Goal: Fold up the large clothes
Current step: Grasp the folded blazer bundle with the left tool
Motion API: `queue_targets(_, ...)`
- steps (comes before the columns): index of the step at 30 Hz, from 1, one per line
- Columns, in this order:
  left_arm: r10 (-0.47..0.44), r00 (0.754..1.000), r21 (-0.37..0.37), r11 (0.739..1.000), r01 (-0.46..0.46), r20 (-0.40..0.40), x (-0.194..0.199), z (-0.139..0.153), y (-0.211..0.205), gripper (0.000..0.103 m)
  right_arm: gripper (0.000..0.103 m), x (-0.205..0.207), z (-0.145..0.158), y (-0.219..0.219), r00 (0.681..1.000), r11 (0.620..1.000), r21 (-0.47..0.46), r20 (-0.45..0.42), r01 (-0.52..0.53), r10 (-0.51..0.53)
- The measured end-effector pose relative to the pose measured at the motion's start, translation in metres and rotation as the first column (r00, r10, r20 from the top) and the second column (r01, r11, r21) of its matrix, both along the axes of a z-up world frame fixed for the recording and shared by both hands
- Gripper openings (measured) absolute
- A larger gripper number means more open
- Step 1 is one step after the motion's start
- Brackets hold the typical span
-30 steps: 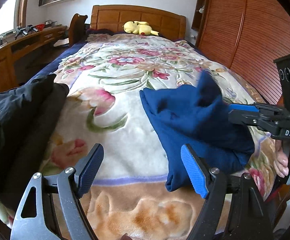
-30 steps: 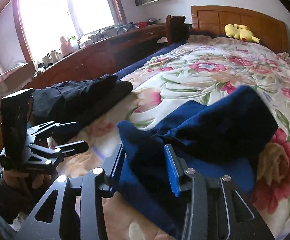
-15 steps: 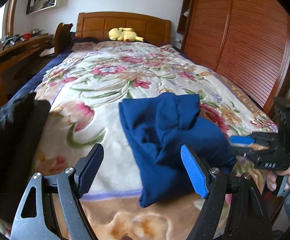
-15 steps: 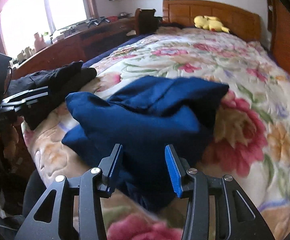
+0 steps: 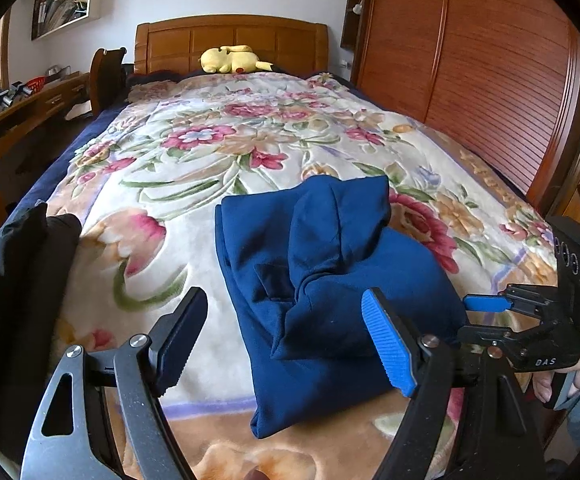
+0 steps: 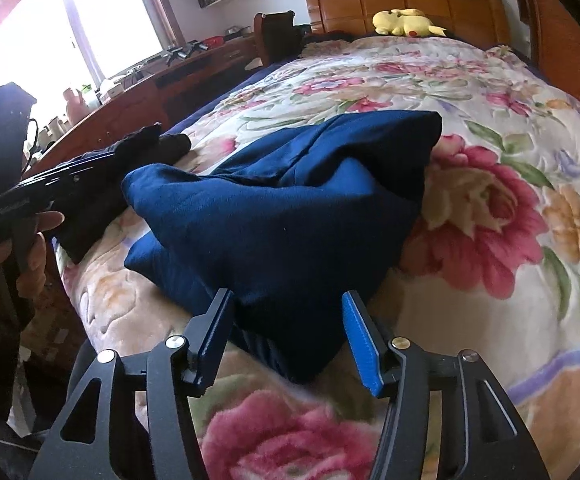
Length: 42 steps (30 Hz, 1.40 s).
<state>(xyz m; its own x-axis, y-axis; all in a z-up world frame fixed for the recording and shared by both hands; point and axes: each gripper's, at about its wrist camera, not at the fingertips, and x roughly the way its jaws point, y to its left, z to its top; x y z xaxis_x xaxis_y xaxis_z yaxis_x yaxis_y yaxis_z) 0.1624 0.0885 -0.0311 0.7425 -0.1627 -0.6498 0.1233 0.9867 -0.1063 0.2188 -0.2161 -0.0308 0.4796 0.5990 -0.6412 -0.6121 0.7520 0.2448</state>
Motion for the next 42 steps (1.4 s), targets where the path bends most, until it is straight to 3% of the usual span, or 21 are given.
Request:
queue_targets(12, -0.015, 1.0, -0.01, 1.0, 0.016, 0.001, 0.003, -0.001, -0.002, 0.078, 0.061, -0.002, -0.014, -0.002, 1.0, 1.0, -0.016, -0.029, -0.007, 0.007)
queue_targets(17, -0.047, 0.999, -0.02, 0.999, 0.047, -0.018, 0.008, -0.006, -0.007, 0.049, 0.061, 0.001, -0.028, 0.005, 0.999, 0.994, -0.104, -0.047, 0.016, -0.021)
queue_targets(20, -0.044, 0.998, -0.006, 0.999, 0.044, -0.035, 0.009, -0.012, -0.008, 0.043, 0.061, 0.004, -0.033, 0.001, 0.997, 0.996, -0.082, -0.074, 0.029, -0.035)
queue_targets(24, -0.057, 0.997, -0.022, 0.998, 0.056, -0.052, 0.007, -0.017, -0.008, 0.014, 0.061, 0.008, -0.032, -0.009, 0.995, 0.998, -0.045, -0.087, 0.047, -0.051)
queue_targets(27, -0.066, 0.997, -0.001, 0.998, 0.066, -0.038, 0.001, -0.016, -0.01, 0.008, 0.061, 0.006, -0.029, -0.006, 0.996, 0.997, -0.064, -0.072, 0.047, -0.051)
queue_targets(32, -0.044, 0.999, -0.017, 0.999, 0.044, 0.004, -0.018, -0.012, 0.0, 0.006, 0.061, -0.005, -0.015, -0.007, 0.999, 0.999, -0.033, -0.038, 0.033, -0.034)
queue_targets(38, -0.005, 0.999, -0.004, 1.0, 0.005, -0.045, -0.027, -0.036, 0.012, 0.006, 0.061, -0.013, 0.023, -0.013, 0.999, 1.0, 0.027, 0.049, -0.003, 0.002)
queue_targets(42, -0.003, 0.998, 0.012, 1.0, 0.004, -0.063, -0.036, -0.046, 0.01, 0.006, 0.046, -0.004, 0.037, -0.003, 0.996, 0.999, 0.029, 0.088, -0.033, 0.031)
